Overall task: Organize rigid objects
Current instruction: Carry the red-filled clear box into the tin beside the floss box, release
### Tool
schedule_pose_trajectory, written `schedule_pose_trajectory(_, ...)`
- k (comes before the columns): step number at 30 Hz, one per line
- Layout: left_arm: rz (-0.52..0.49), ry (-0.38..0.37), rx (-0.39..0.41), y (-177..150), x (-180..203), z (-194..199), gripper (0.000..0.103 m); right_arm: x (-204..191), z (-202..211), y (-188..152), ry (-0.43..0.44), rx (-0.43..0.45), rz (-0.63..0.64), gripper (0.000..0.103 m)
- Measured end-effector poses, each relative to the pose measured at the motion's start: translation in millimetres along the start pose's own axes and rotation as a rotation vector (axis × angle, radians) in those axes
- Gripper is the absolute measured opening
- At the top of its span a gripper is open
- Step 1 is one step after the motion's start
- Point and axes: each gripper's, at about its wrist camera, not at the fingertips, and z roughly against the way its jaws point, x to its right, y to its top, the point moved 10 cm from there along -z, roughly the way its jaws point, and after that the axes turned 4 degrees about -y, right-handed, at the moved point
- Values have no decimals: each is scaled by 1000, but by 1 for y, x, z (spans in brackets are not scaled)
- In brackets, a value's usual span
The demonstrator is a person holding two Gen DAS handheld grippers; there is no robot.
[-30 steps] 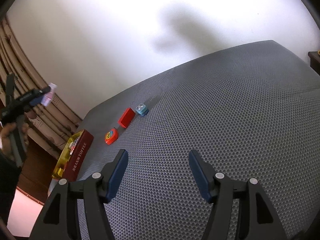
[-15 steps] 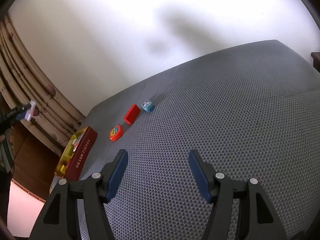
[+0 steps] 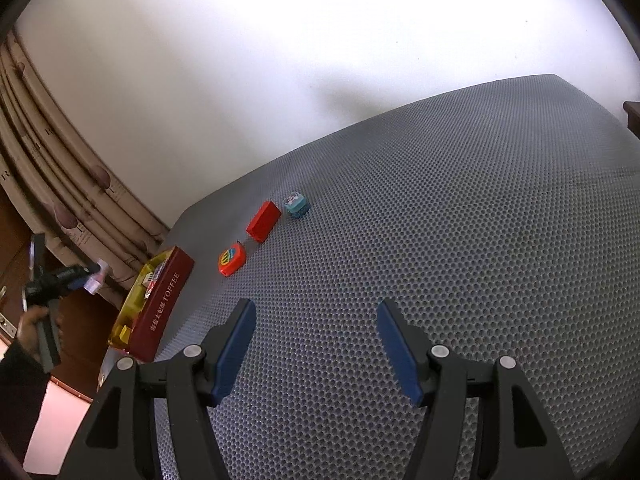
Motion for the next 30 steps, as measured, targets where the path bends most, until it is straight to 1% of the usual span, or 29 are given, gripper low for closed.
schedule_pose_trajectory(2,-4,11,-23,-7,1,-14,66,1,-1,0,-3,-2,-3,65)
schedule_pose_trajectory(5,4,4,-58,-16,9,-31,66,1,-2,-1,1,-6,-8,65)
schedule_pose_trajectory(9,-25,35,-100,-34,17,-59,66,2,-1,0,1,-6,-11,65)
schedule_pose_trajectory(13,-45,44,-152,-51,22,-81,66,0,0,2,2,-3,-8,65)
schedule_pose_trajectory(15,-68,49,-144,-54,26,-83,66,0,1,3,0,0,-9,65)
schedule_pose_trajectory(20,-113,39,-154,-62,37,-78,66,2,0,3,-1,-3,-20,65)
schedule_pose_trajectory(24,-102,16,-159,-68,43,-73,66,0,-1,4,1,-5,-15,65)
schedule_pose_trajectory(26,-111,7,-171,-72,49,-71,66,-1,-2,3,3,-9,-13,65)
schedule_pose_trajectory(28,-121,-10,-210,-78,57,-72,66,-2,-4,2,2,-14,-11,65)
schedule_pose_trajectory(30,-138,-9,-232,-84,62,-73,66,-2,-5,2,1,-16,-11,65)
